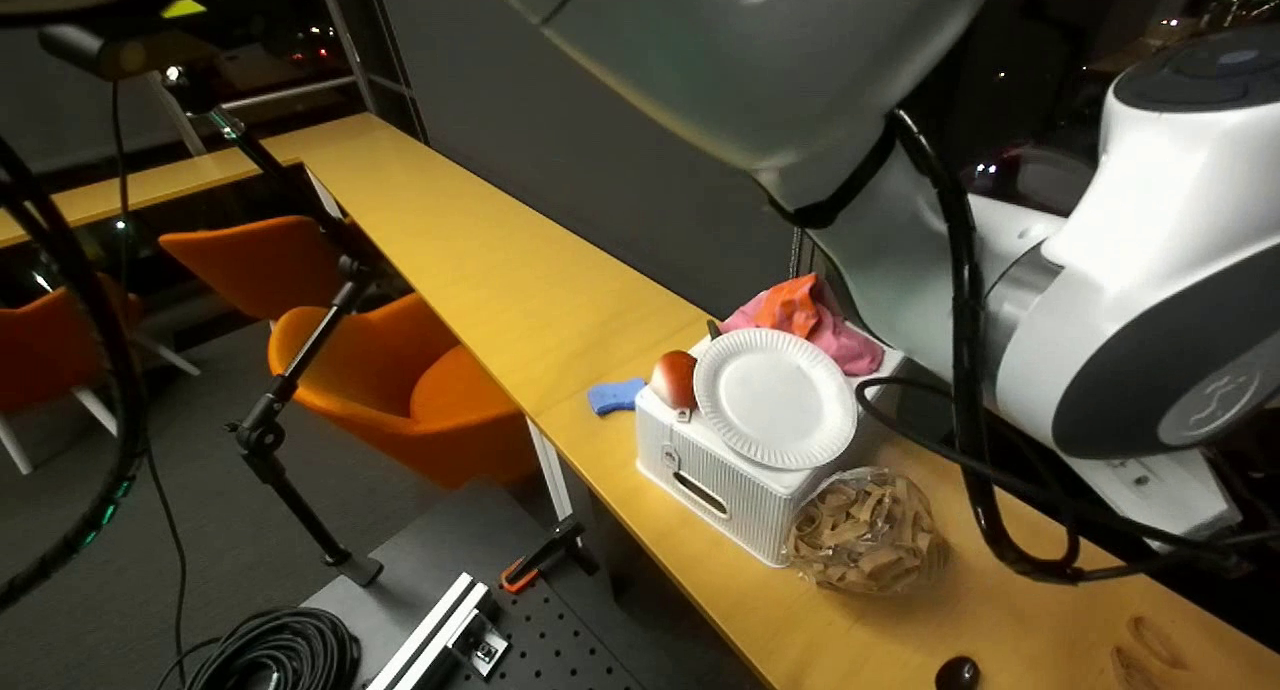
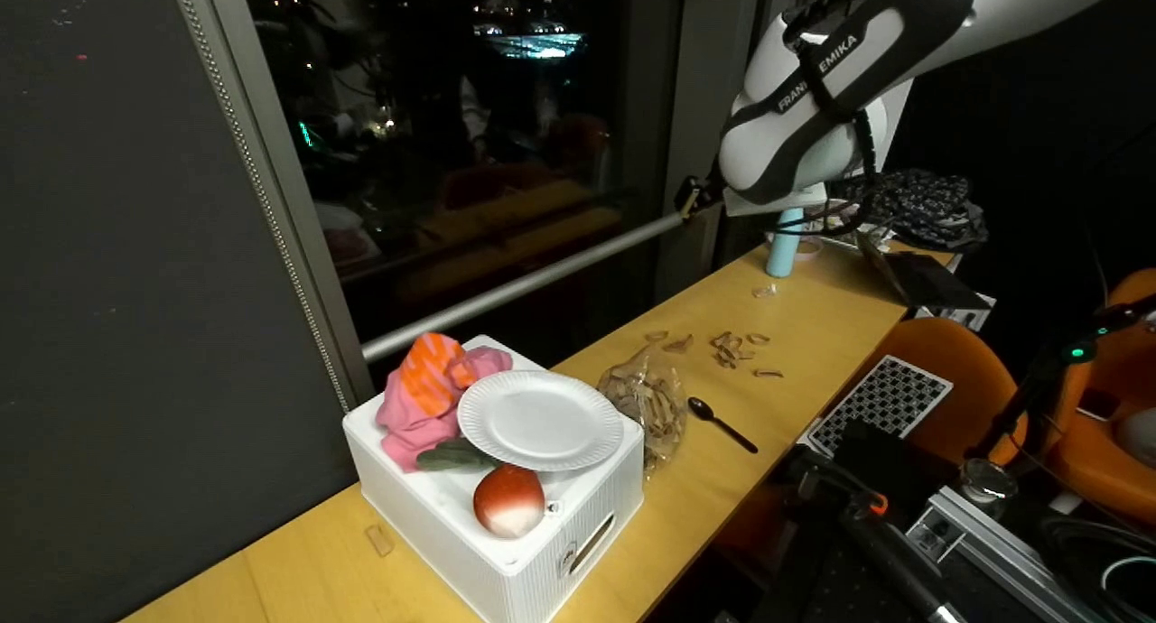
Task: Remove the rubber bands from the plate and put them in the rubber band pack
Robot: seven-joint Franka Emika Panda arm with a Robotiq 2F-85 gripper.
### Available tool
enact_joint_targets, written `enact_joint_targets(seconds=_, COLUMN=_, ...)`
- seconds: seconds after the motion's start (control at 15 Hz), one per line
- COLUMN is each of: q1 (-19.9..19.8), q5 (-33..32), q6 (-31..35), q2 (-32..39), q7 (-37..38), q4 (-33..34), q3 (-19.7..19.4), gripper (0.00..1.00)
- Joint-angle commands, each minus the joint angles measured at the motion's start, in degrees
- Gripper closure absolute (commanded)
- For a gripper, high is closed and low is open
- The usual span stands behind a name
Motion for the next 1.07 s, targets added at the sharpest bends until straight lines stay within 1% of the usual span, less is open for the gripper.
enact_joint_targets(seconds=0.0, q1=-11.69, q5=15.75, q6=2.0, q2=2.85, q7=-9.43, q4=4.17, q3=15.31, gripper=0.0)
enact_joint_targets(seconds=0.13, q1=-18.04, q5=25.11, q6=2.86, q2=4.97, q7=-16.61, q4=6.83, q3=23.94, gripper=0.0)
enact_joint_targets(seconds=0.2, q1=-20.94, q5=27.84, q6=2.42, q2=5.87, q7=-18.85, q4=8.25, q3=27.46, gripper=0.0)
enact_joint_targets(seconds=0.27, q1=-22.86, q5=30.2, q6=1.83, q2=6.84, q7=-20.96, q4=9.47, q3=29.86, gripper=0.0)
enact_joint_targets(seconds=0.4, q1=-23.66, q5=30.07, q6=-1.97, q2=7.69, q7=-20.47, q4=11.31, q3=29.93, gripper=0.0)
enact_joint_targets(seconds=0.6, q1=-20.72, q5=23.94, q6=-6.88, q2=8.96, q7=-13.49, q4=12.38, q3=25.49, gripper=0.0)
enact_joint_targets(seconds=0.8, q1=-19.12, q5=21.41, q6=-9.23, q2=9.91, q7=-11.81, q4=12.89, q3=24.82, gripper=0.0)
enact_joint_targets(seconds=1.0, q1=-16.35, q5=18.23, q6=-10.87, q2=10.53, q7=-10.05, q4=13.62, q3=24.58, gripper=0.0)
